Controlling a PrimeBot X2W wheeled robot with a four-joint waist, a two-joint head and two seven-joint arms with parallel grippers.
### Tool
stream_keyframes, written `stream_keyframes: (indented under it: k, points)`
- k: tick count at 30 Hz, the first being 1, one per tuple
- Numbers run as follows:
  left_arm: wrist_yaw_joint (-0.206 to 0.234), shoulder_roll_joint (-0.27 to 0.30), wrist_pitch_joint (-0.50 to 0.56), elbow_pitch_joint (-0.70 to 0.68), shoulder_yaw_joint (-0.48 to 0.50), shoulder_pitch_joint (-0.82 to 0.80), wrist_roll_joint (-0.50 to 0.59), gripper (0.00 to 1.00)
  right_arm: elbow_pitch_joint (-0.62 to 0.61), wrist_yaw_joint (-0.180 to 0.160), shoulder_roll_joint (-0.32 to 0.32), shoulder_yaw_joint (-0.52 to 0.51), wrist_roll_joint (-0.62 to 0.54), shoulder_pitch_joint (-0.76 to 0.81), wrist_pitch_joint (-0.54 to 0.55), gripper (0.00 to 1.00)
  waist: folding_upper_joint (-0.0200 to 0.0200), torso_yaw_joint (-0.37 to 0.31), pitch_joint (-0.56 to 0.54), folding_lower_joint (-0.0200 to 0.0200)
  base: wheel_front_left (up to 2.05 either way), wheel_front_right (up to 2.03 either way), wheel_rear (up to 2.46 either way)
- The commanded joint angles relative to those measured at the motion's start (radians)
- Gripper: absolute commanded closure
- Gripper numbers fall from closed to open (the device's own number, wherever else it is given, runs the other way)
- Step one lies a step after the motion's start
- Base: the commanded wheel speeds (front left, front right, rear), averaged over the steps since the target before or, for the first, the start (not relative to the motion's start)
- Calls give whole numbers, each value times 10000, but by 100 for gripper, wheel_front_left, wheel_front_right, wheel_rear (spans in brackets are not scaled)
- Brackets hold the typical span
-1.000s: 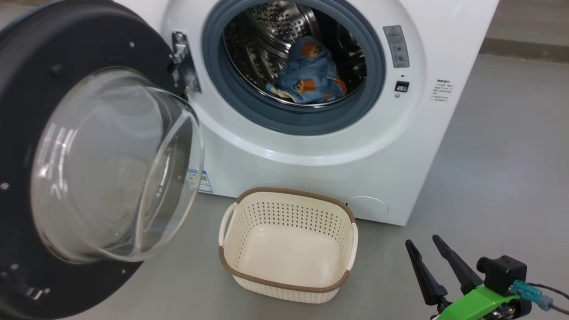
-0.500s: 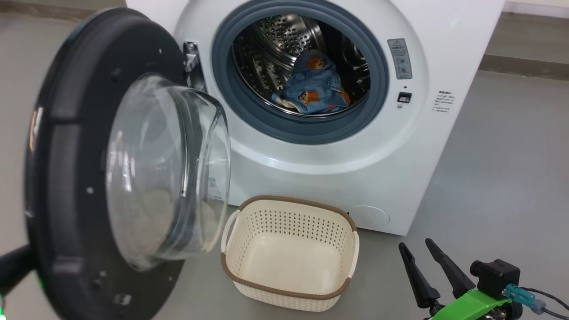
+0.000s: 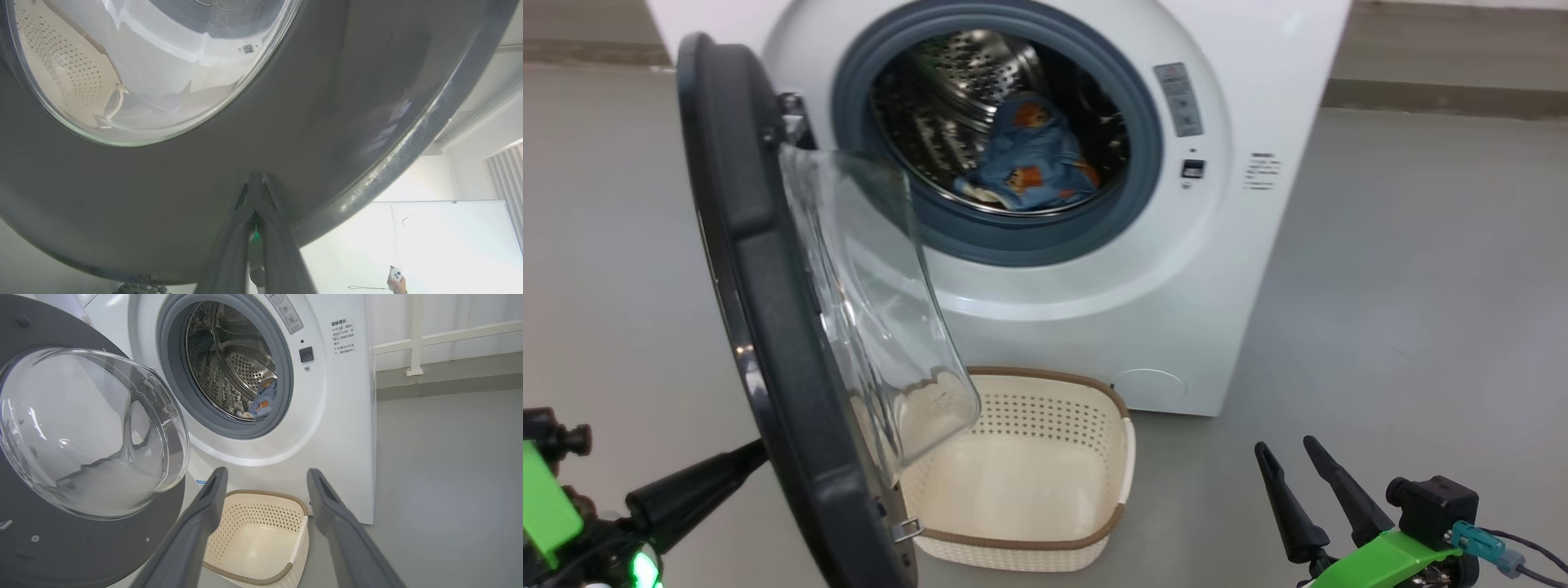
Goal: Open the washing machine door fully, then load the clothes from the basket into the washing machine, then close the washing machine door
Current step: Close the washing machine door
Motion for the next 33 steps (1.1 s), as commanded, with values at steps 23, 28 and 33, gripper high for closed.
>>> stream_keyframes:
  k: [23,28,33]
  points:
    - [-659,-625,-1486,367,30,-1199,177,100,-226,85,-89,310,28,-404,-78,0,0,-2556,195,0,0,0,0]
    - [-864,-707,-1743,642,-73,-1409,145,100,-223,85,-84,261,27,-399,-78,0,0,-2524,198,0,0,0,0]
    - [-1021,-732,-1876,779,-140,-1465,197,100,-200,85,-50,266,16,-392,-78,0,0,-2305,179,0,0,0,0]
